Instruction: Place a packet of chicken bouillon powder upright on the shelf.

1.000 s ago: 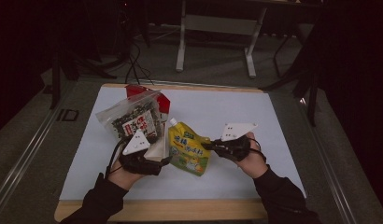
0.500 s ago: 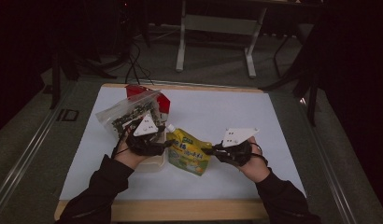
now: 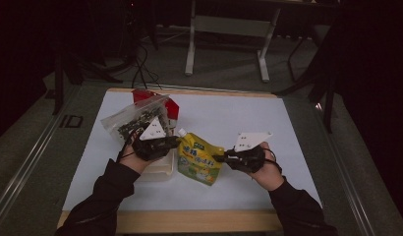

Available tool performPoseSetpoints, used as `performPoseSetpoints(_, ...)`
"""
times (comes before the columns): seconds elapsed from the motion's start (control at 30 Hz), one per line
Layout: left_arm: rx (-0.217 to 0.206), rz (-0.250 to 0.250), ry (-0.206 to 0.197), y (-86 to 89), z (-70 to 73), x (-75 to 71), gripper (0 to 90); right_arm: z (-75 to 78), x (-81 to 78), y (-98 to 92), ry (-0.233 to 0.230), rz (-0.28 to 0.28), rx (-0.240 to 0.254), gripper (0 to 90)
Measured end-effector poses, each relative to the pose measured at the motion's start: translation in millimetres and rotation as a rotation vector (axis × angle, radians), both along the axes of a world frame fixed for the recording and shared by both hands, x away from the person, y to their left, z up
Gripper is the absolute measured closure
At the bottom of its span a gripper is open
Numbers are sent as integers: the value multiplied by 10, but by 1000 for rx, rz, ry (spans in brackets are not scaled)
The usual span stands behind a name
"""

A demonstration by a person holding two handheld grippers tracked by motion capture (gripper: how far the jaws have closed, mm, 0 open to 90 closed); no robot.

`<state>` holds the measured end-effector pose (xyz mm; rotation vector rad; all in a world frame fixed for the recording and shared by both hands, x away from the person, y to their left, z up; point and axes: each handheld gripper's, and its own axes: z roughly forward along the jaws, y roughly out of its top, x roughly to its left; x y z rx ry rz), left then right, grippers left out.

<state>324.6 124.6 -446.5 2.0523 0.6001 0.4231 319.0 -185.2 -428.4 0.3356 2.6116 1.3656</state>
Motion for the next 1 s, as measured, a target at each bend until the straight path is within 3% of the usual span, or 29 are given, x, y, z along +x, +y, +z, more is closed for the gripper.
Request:
performPoseSetpoints(0.03,8,8,-7,-13,0,-9,834,-8,9,9,12,1,2,774)
performPoseSetpoints(0.17,5,11,-6,-16,-1,-16,836,-44,34,82,23,-18,-19,782)
performPoseSetpoints(0.33,0,9,-7,4,-5,-38,838,-86,47,156,39,-40,-33,859)
performPoseSetpoints(0.57,-4,10,-8,19,1,-58,837,-37,-2,203,18,-41,-57,900)
performPoseSetpoints(0.67,-29,7,-15,33,37,-67,834,11,-6,183,8,-38,-45,900)
performPoseSetpoints(0.83,-52,19,-18,32,121,-99,702,103,-17,132,-8,-29,-22,900)
performPoseSetpoints(1.0,-80,23,-37,49,231,-225,620,293,-25,31,-47,-28,8,900)
